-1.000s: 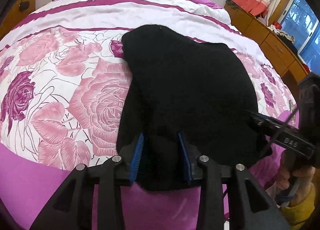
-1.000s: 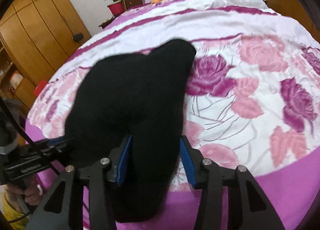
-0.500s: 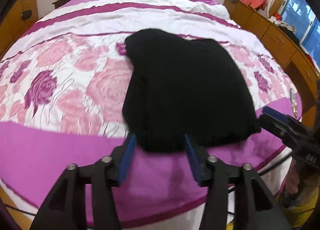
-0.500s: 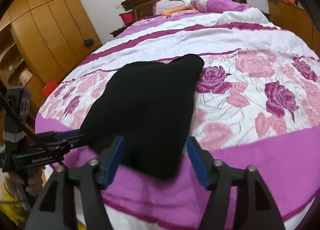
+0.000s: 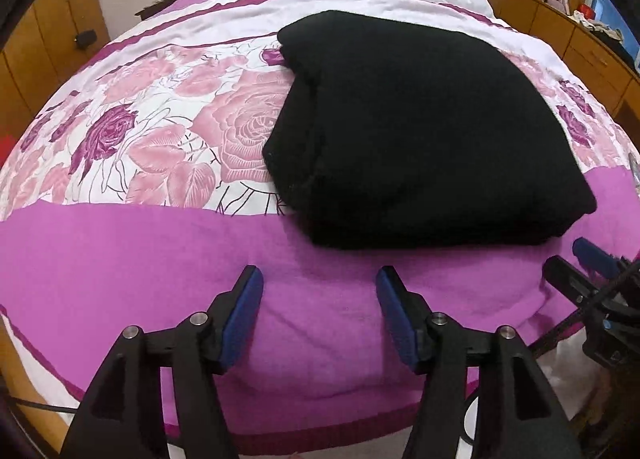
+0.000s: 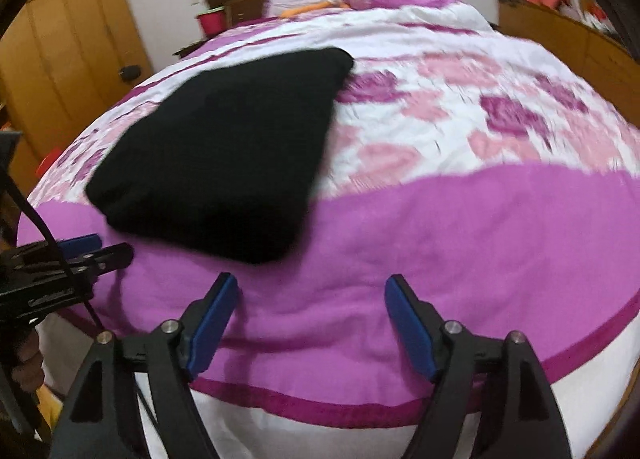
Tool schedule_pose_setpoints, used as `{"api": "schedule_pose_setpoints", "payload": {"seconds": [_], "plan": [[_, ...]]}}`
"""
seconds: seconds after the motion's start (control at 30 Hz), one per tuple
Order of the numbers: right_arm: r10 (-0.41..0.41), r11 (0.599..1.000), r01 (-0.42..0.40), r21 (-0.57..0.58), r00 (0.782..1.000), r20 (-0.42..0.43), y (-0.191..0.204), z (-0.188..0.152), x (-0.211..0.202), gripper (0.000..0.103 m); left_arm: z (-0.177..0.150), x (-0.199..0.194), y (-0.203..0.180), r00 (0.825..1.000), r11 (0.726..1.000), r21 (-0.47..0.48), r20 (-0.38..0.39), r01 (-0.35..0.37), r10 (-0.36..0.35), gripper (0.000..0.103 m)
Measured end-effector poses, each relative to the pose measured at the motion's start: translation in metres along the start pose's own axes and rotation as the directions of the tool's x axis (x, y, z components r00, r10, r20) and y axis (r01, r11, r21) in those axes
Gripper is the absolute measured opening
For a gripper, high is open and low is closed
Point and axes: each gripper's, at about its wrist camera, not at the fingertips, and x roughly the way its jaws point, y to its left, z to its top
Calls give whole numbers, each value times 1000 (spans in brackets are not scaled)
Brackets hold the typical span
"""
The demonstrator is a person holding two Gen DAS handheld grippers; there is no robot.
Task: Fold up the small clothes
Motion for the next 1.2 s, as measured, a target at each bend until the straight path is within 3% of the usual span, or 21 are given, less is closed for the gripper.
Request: {"api": "schedule_pose_setpoints", "payload": {"seconds": [1.2], "plan": [[5, 1000, -5, 16, 1000, 17, 0, -5, 3, 85, -2, 5, -5, 999, 1000, 4, 18, -31, 31, 56]]}}
